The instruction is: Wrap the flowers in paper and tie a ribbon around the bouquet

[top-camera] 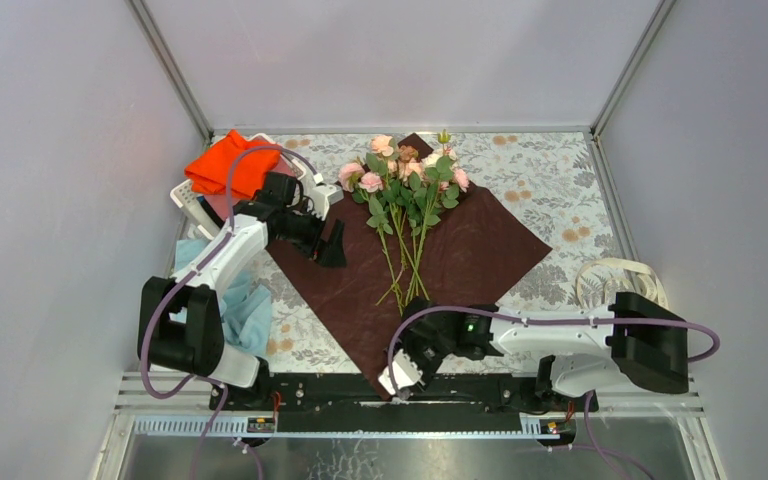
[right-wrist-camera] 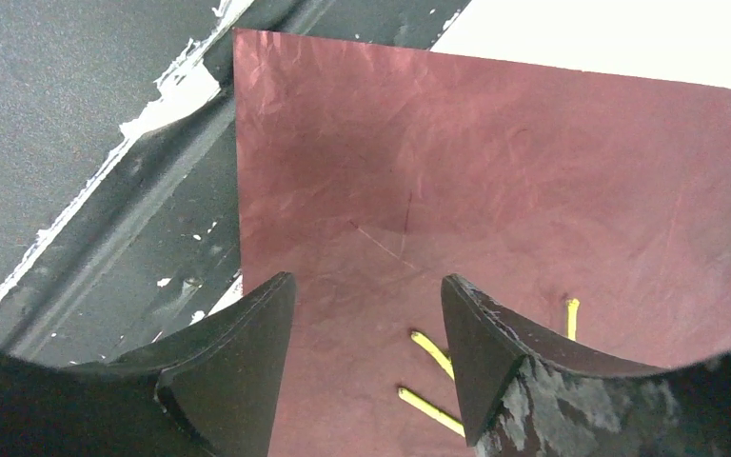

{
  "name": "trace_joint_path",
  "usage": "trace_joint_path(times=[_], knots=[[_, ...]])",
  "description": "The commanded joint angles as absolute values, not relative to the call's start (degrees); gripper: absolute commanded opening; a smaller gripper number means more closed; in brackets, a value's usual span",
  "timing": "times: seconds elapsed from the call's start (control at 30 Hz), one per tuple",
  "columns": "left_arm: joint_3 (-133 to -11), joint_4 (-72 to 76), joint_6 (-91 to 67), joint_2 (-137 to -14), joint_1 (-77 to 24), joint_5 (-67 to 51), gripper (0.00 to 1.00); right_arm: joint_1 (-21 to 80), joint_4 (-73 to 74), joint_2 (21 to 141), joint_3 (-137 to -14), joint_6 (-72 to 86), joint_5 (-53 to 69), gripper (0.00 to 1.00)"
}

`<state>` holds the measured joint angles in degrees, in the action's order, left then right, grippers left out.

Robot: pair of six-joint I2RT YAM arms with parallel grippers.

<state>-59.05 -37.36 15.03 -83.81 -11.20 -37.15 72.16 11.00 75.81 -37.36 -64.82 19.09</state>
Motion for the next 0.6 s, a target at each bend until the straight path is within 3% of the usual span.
trace_joint_path(times=[0.0, 0.3, 0.57], knots=[[-58.71, -37.16, 16.22, -82.67, -11.25, -38.03, 0.95, 72.09, 11.12, 78.05, -38.90, -67.66, 20.07, 0.68], [-58.44, -37.18, 16.40, -83.00, -11.25, -38.68, 0.95, 72.08, 11.46, 82.09, -38.83, -69.62, 19.61, 0.70], [-58.26, -37.12, 17.31, -82.68, -11.25, -38.10, 0.95, 72.56, 21.03, 79.93, -42.55, -69.32, 23.37, 0.78]])
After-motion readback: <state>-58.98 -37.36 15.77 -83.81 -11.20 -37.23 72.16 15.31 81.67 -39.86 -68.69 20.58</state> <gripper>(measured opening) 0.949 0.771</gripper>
